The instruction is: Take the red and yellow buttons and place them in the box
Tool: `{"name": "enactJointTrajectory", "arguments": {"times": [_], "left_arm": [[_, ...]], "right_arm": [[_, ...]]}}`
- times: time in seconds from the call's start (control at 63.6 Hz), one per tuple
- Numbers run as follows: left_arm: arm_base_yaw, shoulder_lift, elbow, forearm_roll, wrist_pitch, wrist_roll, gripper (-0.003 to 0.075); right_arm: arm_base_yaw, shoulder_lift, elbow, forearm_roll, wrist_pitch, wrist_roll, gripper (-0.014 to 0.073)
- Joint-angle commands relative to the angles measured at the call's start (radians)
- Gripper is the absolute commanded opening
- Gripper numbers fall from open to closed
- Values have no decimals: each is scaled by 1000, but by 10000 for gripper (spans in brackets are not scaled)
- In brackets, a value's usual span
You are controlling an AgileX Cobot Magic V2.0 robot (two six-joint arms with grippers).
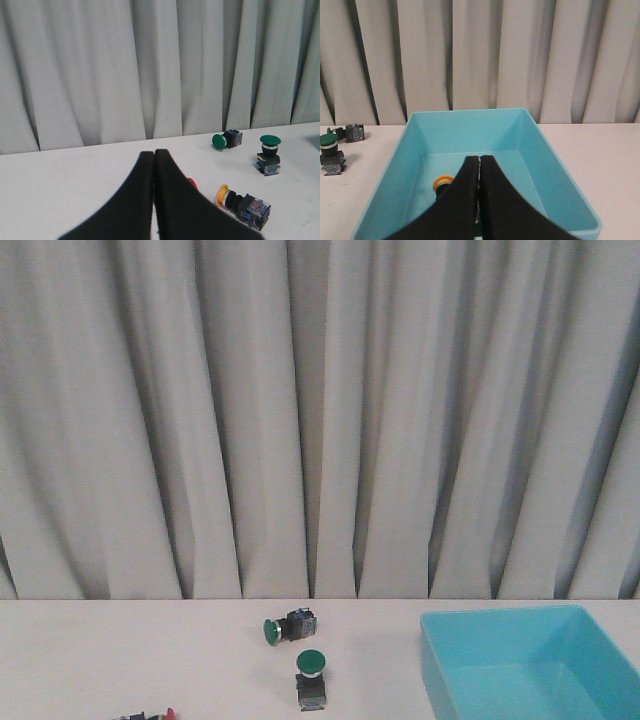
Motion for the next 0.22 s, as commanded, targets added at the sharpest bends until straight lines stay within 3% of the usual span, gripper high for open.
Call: {"name": "enactJointTrajectory", "arguments": {"times": [0.0,0.204], "left_arm": [[42,-17,47,-1,-78,-8,-7],[57,-17,47,-1,-79,-8,-7]], "right_arm": [[-6,-11,7,-3,-72,-10,-4],[-6,-11,7,-3,-72,-10,-4]]}}
